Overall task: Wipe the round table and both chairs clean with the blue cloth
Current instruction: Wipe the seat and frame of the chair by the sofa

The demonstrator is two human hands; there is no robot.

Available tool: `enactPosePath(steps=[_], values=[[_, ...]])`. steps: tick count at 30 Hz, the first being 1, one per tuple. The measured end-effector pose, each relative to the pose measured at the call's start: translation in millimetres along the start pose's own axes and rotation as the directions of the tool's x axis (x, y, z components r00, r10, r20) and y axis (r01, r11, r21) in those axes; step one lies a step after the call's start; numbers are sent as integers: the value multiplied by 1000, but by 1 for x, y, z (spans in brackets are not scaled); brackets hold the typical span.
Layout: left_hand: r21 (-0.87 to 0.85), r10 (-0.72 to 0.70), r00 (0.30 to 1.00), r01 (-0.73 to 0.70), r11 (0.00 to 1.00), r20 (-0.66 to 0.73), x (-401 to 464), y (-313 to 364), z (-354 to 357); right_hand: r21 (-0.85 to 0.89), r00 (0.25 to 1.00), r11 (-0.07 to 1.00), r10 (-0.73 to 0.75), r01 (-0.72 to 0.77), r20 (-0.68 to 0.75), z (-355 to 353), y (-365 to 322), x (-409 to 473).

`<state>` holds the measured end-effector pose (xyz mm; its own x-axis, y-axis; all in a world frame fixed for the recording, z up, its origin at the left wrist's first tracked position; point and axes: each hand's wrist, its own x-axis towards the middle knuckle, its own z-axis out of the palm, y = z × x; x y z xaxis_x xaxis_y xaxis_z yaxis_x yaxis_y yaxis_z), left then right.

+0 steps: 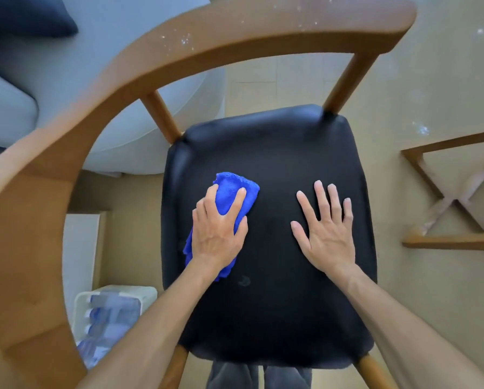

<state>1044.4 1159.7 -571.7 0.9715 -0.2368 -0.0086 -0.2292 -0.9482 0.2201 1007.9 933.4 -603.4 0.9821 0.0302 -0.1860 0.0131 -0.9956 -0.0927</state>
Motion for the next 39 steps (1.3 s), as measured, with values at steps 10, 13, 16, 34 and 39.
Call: enactPosePath(steps=[10,13,16,34,39], values=[[-150,634,762,-617,773,133,-106,56,12,88,993,996,2,8,-121,-1,10,-7],[-184,637,752,-611,770,168,-79,39,3,76,987,997,-1,14,-158,0,12,-7],[-220,438,891,-407,887,120,-31,-6,-17,82,986,997,-1,15,-168,2,10,-6],[-196,124,983,-96,976,136,-109,33,-11,58,988,998,13,-4,-153,6,11,-11],[-138,405,901,-386,912,157,-90,37,-11,85,983,996,12,4,-184,4,6,-8]])
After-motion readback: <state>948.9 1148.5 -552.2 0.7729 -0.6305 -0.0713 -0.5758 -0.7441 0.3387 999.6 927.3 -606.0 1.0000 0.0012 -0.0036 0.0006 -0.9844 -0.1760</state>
